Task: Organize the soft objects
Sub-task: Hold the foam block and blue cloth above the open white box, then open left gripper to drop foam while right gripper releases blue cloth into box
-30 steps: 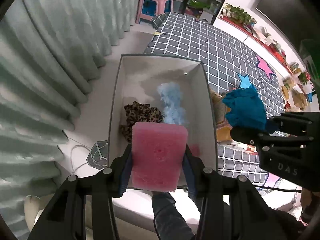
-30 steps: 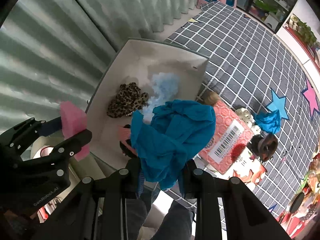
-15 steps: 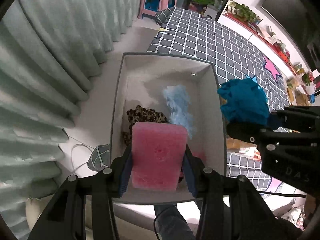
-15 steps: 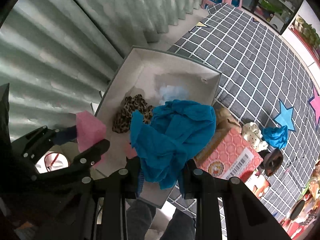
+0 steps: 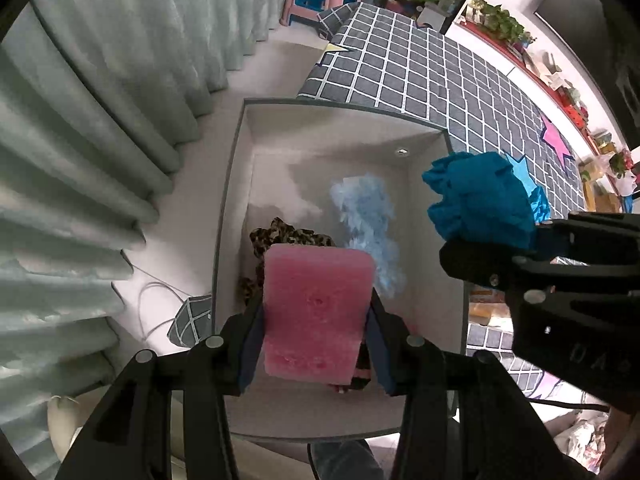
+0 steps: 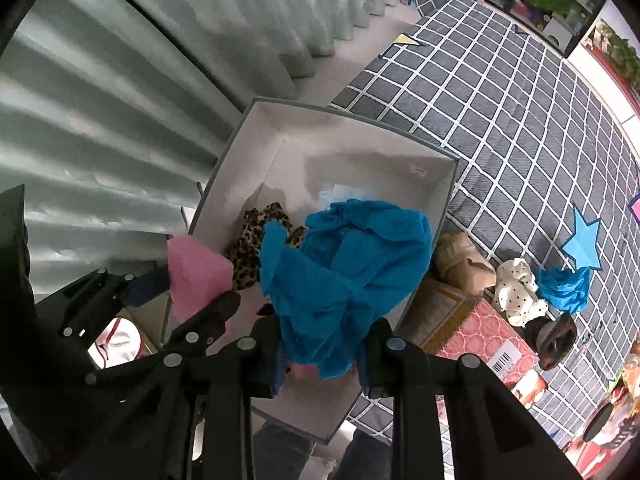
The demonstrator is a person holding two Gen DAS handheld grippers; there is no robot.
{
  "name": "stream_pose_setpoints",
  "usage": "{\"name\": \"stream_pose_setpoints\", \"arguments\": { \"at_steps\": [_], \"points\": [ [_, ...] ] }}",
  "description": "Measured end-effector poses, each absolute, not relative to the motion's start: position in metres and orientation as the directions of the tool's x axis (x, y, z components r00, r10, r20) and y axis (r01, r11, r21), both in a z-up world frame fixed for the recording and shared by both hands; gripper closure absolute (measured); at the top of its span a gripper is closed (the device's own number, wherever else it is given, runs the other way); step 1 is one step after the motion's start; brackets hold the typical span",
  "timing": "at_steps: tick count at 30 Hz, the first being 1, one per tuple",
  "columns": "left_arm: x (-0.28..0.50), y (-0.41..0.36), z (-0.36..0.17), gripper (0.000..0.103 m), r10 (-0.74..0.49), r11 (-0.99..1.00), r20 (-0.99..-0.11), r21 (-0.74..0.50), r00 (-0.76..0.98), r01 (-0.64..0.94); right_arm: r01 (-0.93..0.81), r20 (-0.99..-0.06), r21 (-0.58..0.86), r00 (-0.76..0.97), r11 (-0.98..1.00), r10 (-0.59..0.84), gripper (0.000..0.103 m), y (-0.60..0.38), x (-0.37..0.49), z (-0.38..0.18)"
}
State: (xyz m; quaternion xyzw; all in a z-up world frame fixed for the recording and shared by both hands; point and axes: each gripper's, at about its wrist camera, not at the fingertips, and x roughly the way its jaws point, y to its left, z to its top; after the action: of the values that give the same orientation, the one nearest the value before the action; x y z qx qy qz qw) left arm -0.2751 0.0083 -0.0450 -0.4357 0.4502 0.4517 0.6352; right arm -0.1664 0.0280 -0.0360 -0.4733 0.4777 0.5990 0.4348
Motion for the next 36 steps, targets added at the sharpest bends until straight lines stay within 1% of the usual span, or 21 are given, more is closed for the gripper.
{"name": "stream_pose_setpoints", "arguments": {
  "at_steps": [26,30,31,32,33,34,35,36],
  "points": [
    [-0.267,0.013,-0.068,0.053,0.126,0.219,-0.977,-0.143,0.173,-0.965,-0.973,-0.983,0.175,-0.181,-0.149,0.023,0.075,0.036,-0.165,-0.061],
    [-0.265,0.011,-0.067,0.052,0.129,0.220,-0.974,-0.153,0.184,-0.963,-0.972,-0.983,0.177,-0.183,-0.157,0.021,0.075,0.035,-0.165,-0.061],
    [-0.264,0.011,-0.067,0.049,0.130,0.220,-0.974,-0.157,0.188,-0.963,-0.972,-0.983,0.176,-0.182,-0.157,0.023,0.074,0.034,-0.165,-0.060],
    [-0.264,0.010,-0.066,0.039,0.130,0.220,-0.973,-0.159,0.191,-0.962,-0.971,-0.983,0.178,-0.184,-0.157,0.025,0.071,0.034,-0.165,-0.060],
    [-0.263,0.009,-0.065,0.033,0.132,0.220,-0.973,-0.155,0.187,-0.963,-0.971,-0.982,0.179,-0.186,-0.156,0.027,0.061,0.034,-0.164,-0.060],
    [-0.262,0.008,-0.064,0.023,0.137,0.220,-0.974,-0.150,0.183,-0.964,-0.972,-0.982,0.180,-0.187,-0.154,0.033,0.052,0.034,-0.163,-0.059],
    [-0.261,0.008,-0.063,0.022,0.143,0.221,-0.973,-0.148,0.182,-0.964,-0.971,-0.981,0.181,-0.189,-0.153,0.037,0.039,0.034,-0.162,-0.058],
    [-0.261,0.008,-0.062,0.022,0.147,0.223,-0.972,-0.148,0.183,-0.964,-0.971,-0.980,0.184,-0.192,-0.153,0.043,0.038,0.034,-0.162,-0.057]
  ]
}}
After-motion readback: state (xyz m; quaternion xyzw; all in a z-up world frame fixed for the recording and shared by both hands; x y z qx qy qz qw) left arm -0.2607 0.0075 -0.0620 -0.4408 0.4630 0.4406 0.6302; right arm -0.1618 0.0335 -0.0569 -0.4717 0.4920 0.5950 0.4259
